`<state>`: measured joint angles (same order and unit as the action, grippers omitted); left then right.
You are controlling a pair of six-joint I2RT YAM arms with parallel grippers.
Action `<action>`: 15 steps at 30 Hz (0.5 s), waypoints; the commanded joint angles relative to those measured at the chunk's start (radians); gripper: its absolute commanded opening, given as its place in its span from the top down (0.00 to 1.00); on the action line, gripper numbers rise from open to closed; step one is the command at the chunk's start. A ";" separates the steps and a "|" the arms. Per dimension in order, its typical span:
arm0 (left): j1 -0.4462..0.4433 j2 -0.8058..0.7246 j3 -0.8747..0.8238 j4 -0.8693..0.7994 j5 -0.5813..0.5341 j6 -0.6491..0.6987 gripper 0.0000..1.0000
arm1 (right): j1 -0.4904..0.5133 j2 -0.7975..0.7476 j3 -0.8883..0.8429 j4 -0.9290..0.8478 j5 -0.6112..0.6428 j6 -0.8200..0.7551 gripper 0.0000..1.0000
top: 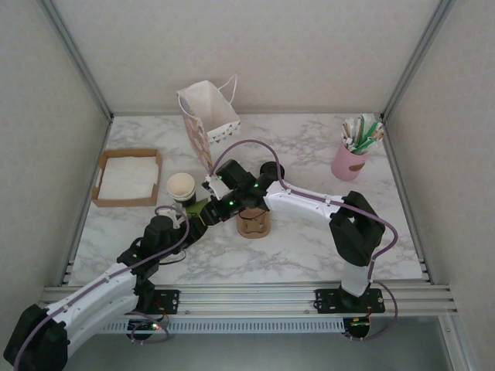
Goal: Pack the takeout coffee
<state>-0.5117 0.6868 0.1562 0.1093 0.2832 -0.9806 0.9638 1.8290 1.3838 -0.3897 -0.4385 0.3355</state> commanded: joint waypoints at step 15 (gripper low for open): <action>0.113 -0.012 0.131 -0.267 -0.182 0.104 0.39 | -0.093 0.074 -0.029 0.141 0.122 0.178 0.38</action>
<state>-0.4290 0.6666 0.2489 -0.1257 0.1295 -0.9279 0.8742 1.8668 1.3666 -0.2741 -0.3073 0.4801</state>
